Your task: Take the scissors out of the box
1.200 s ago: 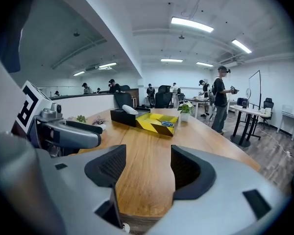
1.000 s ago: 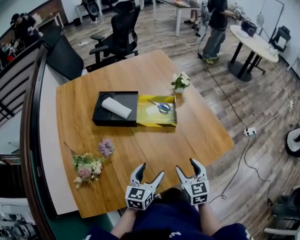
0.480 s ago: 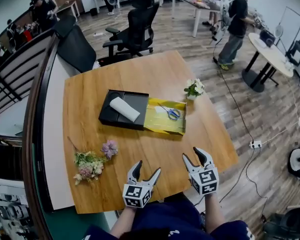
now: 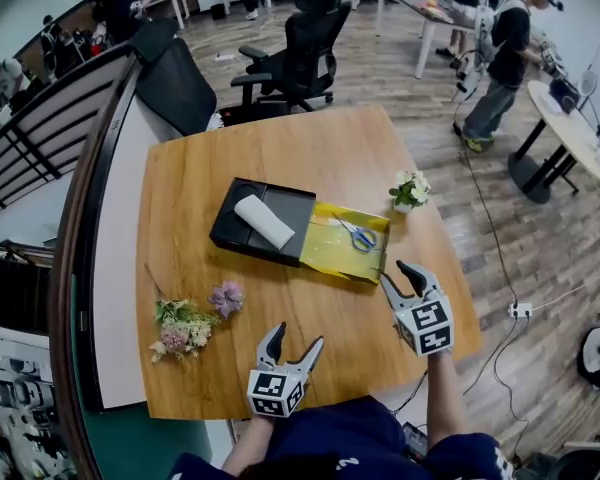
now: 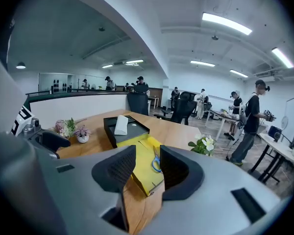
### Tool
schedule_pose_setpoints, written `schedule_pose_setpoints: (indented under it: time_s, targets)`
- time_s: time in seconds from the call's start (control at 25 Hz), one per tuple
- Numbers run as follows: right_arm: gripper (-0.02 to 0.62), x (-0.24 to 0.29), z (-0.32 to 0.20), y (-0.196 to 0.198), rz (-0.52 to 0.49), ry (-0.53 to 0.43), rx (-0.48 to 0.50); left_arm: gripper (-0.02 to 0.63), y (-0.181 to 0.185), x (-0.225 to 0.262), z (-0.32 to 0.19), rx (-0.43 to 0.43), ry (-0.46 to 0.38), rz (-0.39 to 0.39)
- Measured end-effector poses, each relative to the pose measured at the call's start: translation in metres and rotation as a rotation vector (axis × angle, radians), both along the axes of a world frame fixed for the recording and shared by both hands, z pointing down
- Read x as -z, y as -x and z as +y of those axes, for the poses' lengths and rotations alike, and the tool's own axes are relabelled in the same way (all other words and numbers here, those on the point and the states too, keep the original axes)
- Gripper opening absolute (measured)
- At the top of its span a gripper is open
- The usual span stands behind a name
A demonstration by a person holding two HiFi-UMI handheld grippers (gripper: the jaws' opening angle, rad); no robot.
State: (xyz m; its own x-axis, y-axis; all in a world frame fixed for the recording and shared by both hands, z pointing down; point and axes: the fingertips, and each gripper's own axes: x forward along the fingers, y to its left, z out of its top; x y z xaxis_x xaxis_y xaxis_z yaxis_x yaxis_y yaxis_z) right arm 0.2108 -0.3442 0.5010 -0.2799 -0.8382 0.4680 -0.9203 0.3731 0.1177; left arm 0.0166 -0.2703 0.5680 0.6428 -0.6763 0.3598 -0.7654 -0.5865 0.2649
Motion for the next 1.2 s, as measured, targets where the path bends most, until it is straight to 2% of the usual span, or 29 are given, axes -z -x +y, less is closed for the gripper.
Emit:
schedule_pose_setpoints:
  time_s: [0.36, 0.64, 0.8, 0.92, 1.2]
  targets:
    - [0.178, -0.028, -0.064, -0.004, 0.017, 0.131, 0.102, 0.362, 0.005, 0.005, -0.023, 0.066, -0.014, -0.016]
    - [0.169, -0.074, -0.096, 0.001, 0.091, 0.353, 0.227, 0.36, -0.001, 0.008, -0.034, 0.098, -0.017, -0.025]
    - [0.159, -0.091, -0.115, 0.004, 0.07, 0.417, 0.268, 0.36, -0.001, 0.003, -0.033, 0.117, 0.0, -0.029]
    - [0.161, -0.103, -0.13, 0.001, 0.096, 0.47, 0.313, 0.361, 0.004, 0.0, -0.033, 0.14, 0.013, -0.042]
    - [0.158, -0.13, -0.155, 0.002, 0.086, 0.583, 0.341, 0.36, 0.022, -0.003, -0.039, 0.227, 0.031, -0.062]
